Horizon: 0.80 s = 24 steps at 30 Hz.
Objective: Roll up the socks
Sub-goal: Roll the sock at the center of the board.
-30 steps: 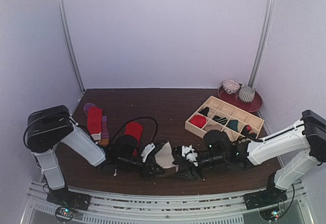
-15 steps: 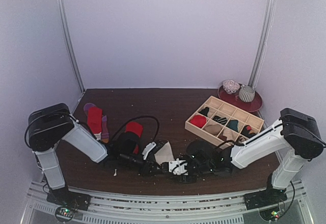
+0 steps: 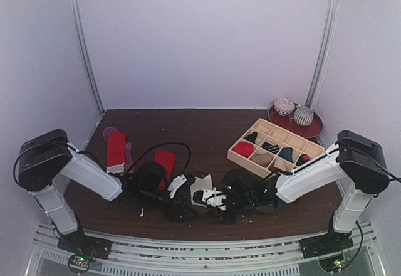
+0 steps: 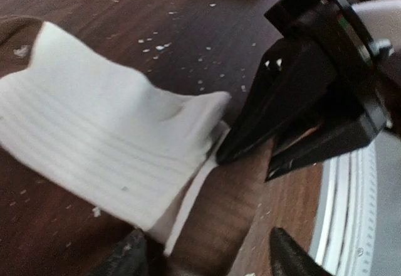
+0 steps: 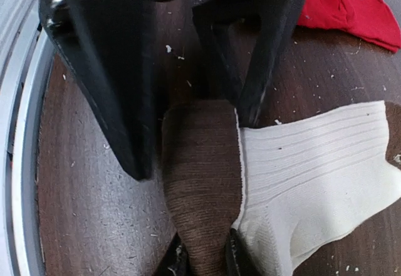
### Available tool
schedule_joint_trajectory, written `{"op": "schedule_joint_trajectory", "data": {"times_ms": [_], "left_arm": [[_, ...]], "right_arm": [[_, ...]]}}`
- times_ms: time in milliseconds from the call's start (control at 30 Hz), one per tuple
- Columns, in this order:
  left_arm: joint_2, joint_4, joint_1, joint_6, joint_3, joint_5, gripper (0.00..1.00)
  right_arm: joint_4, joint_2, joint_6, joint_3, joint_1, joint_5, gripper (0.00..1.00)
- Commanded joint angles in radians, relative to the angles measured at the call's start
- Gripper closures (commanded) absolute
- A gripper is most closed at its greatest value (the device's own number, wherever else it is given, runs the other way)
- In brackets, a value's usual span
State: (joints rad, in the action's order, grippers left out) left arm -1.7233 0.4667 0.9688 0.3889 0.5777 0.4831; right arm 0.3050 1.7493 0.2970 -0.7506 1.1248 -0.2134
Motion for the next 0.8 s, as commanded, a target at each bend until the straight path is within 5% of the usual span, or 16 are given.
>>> {"op": "schedule_joint_trajectory", "data": {"times_ms": [0, 67, 200, 367, 633, 767], "left_arm": [[0.146, -0.012, -0.011, -0.148, -0.100, -0.181, 0.23], [0.209, 0.082, 0.000, -0.202, -0.144, -0.190, 0.12], [0.240, 0.209, 0.073, -0.344, -0.175, -0.268, 0.11], [0.148, 0.304, 0.085, -0.400, -0.151, -0.241, 0.13], [-0.005, 0.336, 0.085, -0.375, -0.125, -0.176, 0.26], [-0.027, 0.342, 0.085, -0.360, -0.122, -0.146, 0.41]], "right_arm": [[-0.157, 0.074, -0.233, -0.032, -0.080, -0.297, 0.84], [-0.217, 0.121, -0.318, -0.079, -0.117, -0.407, 0.84], [-0.386, 0.228, -0.368, -0.175, -0.143, -0.577, 0.83], [-0.392, 0.285, -0.452, -0.186, -0.194, -0.719, 0.83], [-0.379, 0.310, -0.483, -0.167, -0.241, -0.776, 0.84], [-0.376, 0.323, -0.489, -0.174, -0.247, -0.777, 0.84]]}}
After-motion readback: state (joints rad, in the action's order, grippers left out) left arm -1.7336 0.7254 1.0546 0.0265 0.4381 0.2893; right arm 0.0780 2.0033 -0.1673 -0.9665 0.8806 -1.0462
